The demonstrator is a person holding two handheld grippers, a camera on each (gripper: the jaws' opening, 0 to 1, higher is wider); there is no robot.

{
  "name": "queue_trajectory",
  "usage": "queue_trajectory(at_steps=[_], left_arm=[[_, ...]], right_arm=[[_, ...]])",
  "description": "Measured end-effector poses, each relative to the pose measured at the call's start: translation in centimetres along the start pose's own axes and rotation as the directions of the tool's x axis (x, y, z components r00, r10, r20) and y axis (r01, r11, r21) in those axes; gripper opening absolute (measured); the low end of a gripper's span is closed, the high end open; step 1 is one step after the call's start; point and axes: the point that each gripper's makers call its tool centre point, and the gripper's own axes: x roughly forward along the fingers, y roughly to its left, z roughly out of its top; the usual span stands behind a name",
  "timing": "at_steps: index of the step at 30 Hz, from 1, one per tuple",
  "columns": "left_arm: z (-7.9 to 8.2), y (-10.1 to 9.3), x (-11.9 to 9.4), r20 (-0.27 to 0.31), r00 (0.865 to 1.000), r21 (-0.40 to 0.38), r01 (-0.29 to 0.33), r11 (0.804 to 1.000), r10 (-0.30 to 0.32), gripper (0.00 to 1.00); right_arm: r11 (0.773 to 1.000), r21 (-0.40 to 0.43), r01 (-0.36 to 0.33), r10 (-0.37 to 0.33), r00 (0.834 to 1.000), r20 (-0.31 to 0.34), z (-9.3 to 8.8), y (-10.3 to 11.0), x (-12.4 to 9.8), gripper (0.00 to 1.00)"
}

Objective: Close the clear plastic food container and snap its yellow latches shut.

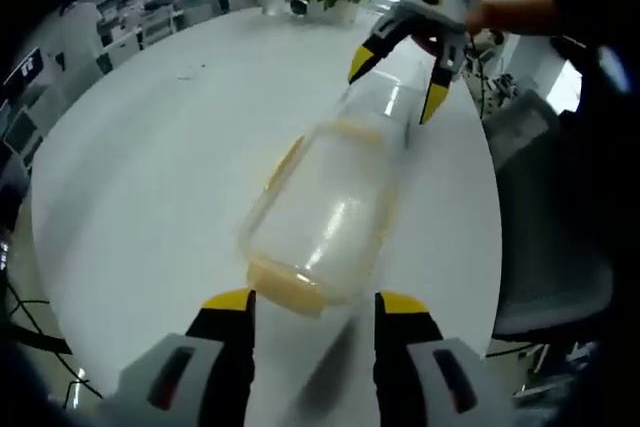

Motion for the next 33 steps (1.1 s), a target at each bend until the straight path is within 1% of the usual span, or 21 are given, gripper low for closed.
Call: queue_trajectory(at_steps=[2, 5, 8, 9, 10, 12, 13, 16, 20, 22, 24, 26, 27, 28, 29, 30, 31, 32, 33], left_arm=[[-0.2, 0.4, 0.2, -0.012, 1.0, 0.02, -0.001, 1.0, 0.002, 0.41], [-0.3, 0.8, 0.5, -0.038, 0.999, 0.076, -0.003, 0.997, 0.006, 0.39], [-0.2, 0.9, 0.7, -0.045, 0.999, 0.113, 0.001, 0.994, 0.004, 0.37], [-0.2, 1.0, 0.8, -0.055, 0.998, 0.128, 0.003, 0.992, 0.004, 0.37], [-0.3, 1.2, 1.0, -0.064, 0.998, 0.141, 0.004, 0.99, 0.006, 0.37], [-0.4, 1.4, 1.2, -0.086, 0.996, 0.185, 0.005, 0.983, 0.011, 0.37], [-0.4, 1.5, 1.3, -0.092, 0.996, 0.191, 0.008, 0.982, 0.01, 0.37], [-0.4, 1.6, 1.6, -0.108, 0.994, 0.211, 0.015, 0.977, 0.008, 0.37], [-0.5, 1.7, 1.8, -0.124, 0.992, 0.236, 0.03, 0.971, -0.001, 0.37], [-0.6, 1.6, 2.0, -0.137, 0.991, 0.259, 0.04, 0.965, -0.005, 0.37], [-0.8, 1.5, 2.2, -0.162, 0.987, 0.297, 0.057, 0.953, -0.008, 0.37], [-0.8, 1.3, 2.6, -0.17, 0.985, 0.318, 0.064, 0.946, -0.01, 0.37], [-1.1, 1.3, 2.6, -0.194, 0.981, 0.331, 0.079, 0.94, -0.014, 0.36], [-0.6, 1.2, 2.7, -0.168, 0.985, 0.319, 0.078, 0.944, -0.024, 0.34], [-0.6, 1.4, 2.7, -0.178, 0.984, 0.33, 0.081, 0.94, -0.023, 0.35], [-0.5, 1.4, 2.7, -0.18, 0.983, 0.331, 0.084, 0.94, -0.024, 0.35], [-0.5, 1.3, 2.7, -0.184, 0.983, 0.333, 0.091, 0.939, -0.03, 0.34], [-0.5, 1.3, 2.8, -0.194, 0.98, 0.333, 0.098, 0.938, -0.033, 0.34], [-0.6, 1.3, 2.8, -0.198, 0.98, 0.336, 0.103, 0.936, -0.036, 0.34]], right_arm=[[1.0, -0.017, -0.006, 0.006, 1.0, -0.021, -0.1, -0.1, 0.4, 0.55], [0.997, -0.075, -0.022, 0.017, 0.998, -0.06, -0.2, -0.5, 1.0, 0.53], [0.995, -0.087, -0.039, 0.032, 0.996, -0.089, -0.4, -0.7, 1.6, 0.54], [0.995, -0.092, -0.043, 0.034, 0.995, -0.096, -0.5, -0.8, 1.7, 0.54], [0.994, -0.098, -0.055, 0.043, 0.992, -0.118, -0.7, -0.8, 2.0, 0.54], [0.991, -0.112, -0.066, 0.049, 0.988, -0.148, -1.1, -1.0, 2.4, 0.51], [0.99, -0.119, -0.073, 0.054, 0.986, -0.155, -1.2, -1.0, 2.5, 0.5], [0.988, -0.131, -0.083, 0.06, 0.983, -0.175, -1.4, -1.2, 2.9, 0.51], [0.983, -0.149, -0.109, 0.078, 0.977, -0.2, -1.5, -0.8, 3.3, 0.51], [0.978, -0.166, -0.124, 0.085, 0.971, -0.223, -1.7, -0.5, 3.6, 0.51], [0.976, -0.175, -0.132, 0.086, 0.966, -0.246, -1.9, -0.4, 3.9, 0.49], [0.974, -0.185, -0.13, 0.077, 0.96, -0.268, -2.1, -0.6, 4.3, 0.49], [0.972, -0.194, -0.132, 0.075, 0.959, -0.274, -2.0, -0.6, 4.5, 0.48], [0.971, -0.196, -0.139, 0.08, 0.957, -0.28, -2.0, -0.5, 4.6, 0.47], [0.969, -0.191, -0.156, 0.096, 0.953, -0.287, -1.8, -0.3, 4.7, 0.45], [0.97, -0.184, -0.157, 0.1, 0.953, -0.284, -1.6, -0.2, 4.8, 0.43], [0.97, -0.188, -0.154, 0.095, 0.953, -0.288, -1.6, -0.4, 4.9, 0.42], [0.971, -0.185, -0.155, 0.092, 0.946, -0.312, -1.8, -0.6, 4.9, 0.41], [0.968, -0.196, -0.156, 0.088, 0.944, -0.318, -1.7, -0.8, 4.9, 0.4]])
